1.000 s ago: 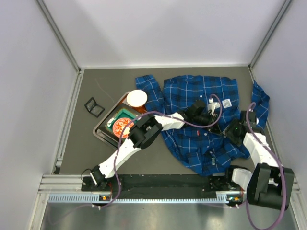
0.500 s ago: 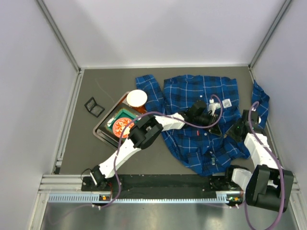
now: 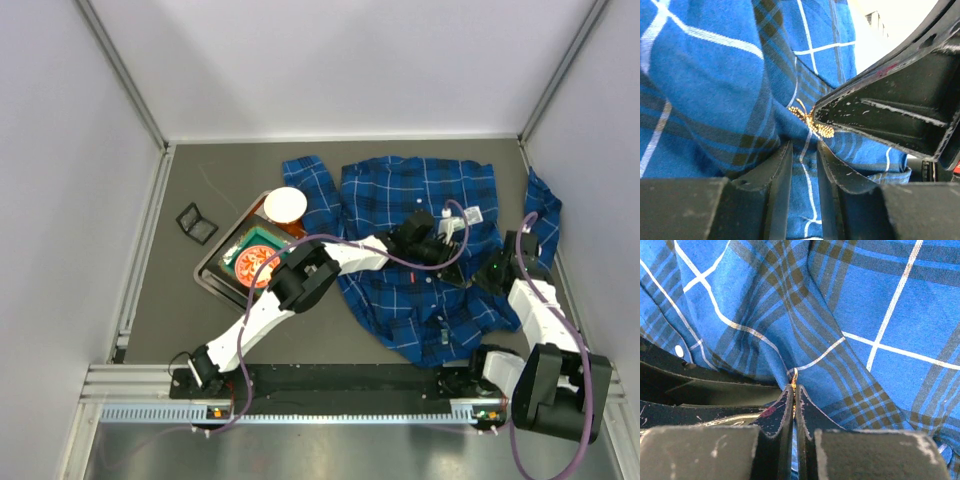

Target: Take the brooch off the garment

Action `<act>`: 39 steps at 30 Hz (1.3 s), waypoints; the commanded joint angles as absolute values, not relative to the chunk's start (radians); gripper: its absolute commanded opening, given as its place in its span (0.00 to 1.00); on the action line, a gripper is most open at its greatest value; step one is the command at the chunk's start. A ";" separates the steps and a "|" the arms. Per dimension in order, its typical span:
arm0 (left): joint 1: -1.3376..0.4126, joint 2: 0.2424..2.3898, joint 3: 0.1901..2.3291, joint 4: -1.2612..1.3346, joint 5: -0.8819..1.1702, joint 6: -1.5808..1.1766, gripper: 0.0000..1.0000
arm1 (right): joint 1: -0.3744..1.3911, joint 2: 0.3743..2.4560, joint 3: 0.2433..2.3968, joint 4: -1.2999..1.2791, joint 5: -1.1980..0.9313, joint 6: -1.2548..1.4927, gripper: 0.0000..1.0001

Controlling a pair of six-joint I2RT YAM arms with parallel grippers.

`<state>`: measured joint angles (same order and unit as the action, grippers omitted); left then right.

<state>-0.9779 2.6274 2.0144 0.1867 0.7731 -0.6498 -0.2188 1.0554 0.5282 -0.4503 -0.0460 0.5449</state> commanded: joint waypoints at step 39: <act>-0.999 2.660 2.206 -0.009 0.655 -0.799 0.06 | -0.227 0.979 0.506 -0.354 -0.094 0.439 0.00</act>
<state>-1.0004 2.6442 2.1868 -0.0723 0.6220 -0.7918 -0.2192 1.0012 0.5026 -0.4057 -0.0677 0.4538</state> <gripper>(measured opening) 0.073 0.008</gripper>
